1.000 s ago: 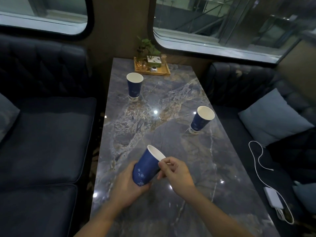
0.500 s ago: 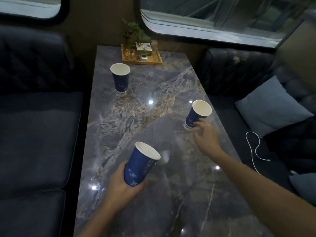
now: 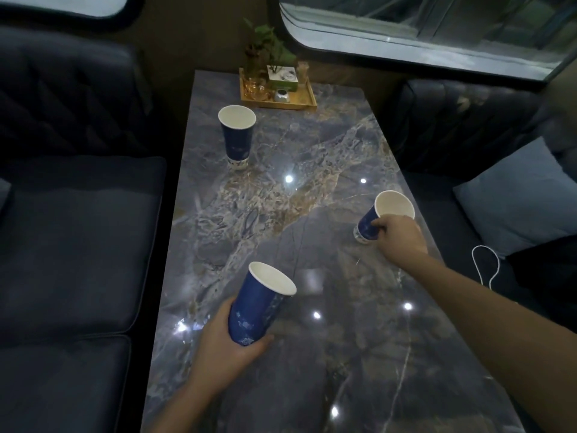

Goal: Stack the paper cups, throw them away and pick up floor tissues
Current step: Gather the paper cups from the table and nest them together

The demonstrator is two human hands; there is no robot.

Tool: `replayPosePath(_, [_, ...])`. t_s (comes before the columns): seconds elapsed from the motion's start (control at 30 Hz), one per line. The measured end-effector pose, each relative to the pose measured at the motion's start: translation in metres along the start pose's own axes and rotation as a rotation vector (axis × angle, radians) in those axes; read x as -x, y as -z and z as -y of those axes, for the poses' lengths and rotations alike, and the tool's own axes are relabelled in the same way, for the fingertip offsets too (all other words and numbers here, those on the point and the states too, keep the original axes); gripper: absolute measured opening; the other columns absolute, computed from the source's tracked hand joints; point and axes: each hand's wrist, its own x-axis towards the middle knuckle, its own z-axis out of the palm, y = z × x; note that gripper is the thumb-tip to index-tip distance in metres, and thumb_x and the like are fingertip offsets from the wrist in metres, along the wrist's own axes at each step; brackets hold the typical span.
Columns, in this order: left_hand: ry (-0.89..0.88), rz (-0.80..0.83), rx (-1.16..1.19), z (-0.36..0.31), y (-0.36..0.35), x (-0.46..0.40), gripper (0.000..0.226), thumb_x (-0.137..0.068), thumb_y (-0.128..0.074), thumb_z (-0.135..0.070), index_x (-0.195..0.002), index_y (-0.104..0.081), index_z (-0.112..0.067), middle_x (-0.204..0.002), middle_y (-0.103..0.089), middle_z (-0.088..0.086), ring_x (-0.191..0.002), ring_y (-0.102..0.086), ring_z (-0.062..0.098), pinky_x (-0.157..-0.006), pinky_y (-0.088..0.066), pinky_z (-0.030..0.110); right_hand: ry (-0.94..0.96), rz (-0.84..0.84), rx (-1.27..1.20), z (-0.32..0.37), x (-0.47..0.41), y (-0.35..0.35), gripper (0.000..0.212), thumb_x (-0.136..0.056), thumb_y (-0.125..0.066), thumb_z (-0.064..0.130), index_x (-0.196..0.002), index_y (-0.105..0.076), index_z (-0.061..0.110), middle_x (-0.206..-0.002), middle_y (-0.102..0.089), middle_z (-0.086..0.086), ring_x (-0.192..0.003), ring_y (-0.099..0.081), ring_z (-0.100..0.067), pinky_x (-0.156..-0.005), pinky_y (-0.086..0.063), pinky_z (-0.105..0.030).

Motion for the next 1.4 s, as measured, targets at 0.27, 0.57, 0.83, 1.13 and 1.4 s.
replayPosePath(0.27, [0.007,-0.025,-0.022,0.004,0.011,0.018,0.065,-0.055,-0.089,-0.032,-0.108,-0.054,-0.044,-0.091,-0.072,-0.019,-0.081,-0.067,-0.007,-0.064,-0.055,0.022,0.064,-0.053,-0.094,0.003,0.028,0.0,0.039,-0.085,-0.048,0.004,-0.115,-0.068,0.019,-0.115,-0.07,-0.014,-0.103,-0.063,-0.035,-0.086,-0.049,-0.037])
replayPosePath(0.57, [0.001,-0.001,-0.045,0.001,0.015,0.048,0.062,-0.054,-0.089,-0.038,-0.105,-0.053,-0.042,-0.089,-0.072,-0.018,-0.079,-0.066,-0.009,-0.061,-0.051,0.017,0.122,-0.17,-0.402,0.016,0.083,0.027,0.029,-0.086,-0.056,0.002,-0.103,-0.074,0.016,-0.103,-0.075,-0.007,-0.093,-0.068,-0.021,-0.082,-0.045,-0.024])
replayPosePath(0.83, [-0.003,0.019,-0.06,0.004,0.024,0.084,0.062,-0.05,-0.084,-0.041,-0.103,-0.052,-0.035,-0.089,-0.072,-0.012,-0.075,-0.068,0.002,-0.061,-0.052,0.025,0.222,-0.21,-0.576,0.031,0.145,0.053,0.027,-0.086,-0.061,0.001,-0.104,-0.074,0.016,-0.097,-0.072,0.002,-0.083,-0.064,-0.002,-0.07,-0.043,0.002])
replayPosePath(1.13, [-0.035,0.032,-0.105,0.002,0.026,0.108,0.062,-0.05,-0.086,-0.041,-0.101,-0.052,-0.035,-0.086,-0.069,-0.014,-0.069,-0.066,-0.003,-0.052,-0.043,0.012,0.244,-0.182,-0.719,0.045,0.189,0.066,0.036,-0.087,-0.06,0.002,-0.116,-0.067,0.022,-0.108,-0.07,0.001,-0.093,-0.064,-0.005,-0.077,-0.046,-0.002])
replayPosePath(1.4, [-0.077,0.066,-0.093,-0.005,0.022,0.113,0.069,-0.05,-0.091,-0.036,-0.108,-0.054,-0.029,-0.091,-0.071,-0.01,-0.074,-0.066,-0.004,-0.053,-0.044,0.011,0.269,-0.064,-0.834,0.052,0.212,0.063,0.039,-0.087,-0.059,-0.001,-0.12,-0.062,0.02,-0.096,-0.075,0.004,-0.091,-0.07,-0.005,-0.074,-0.052,-0.013])
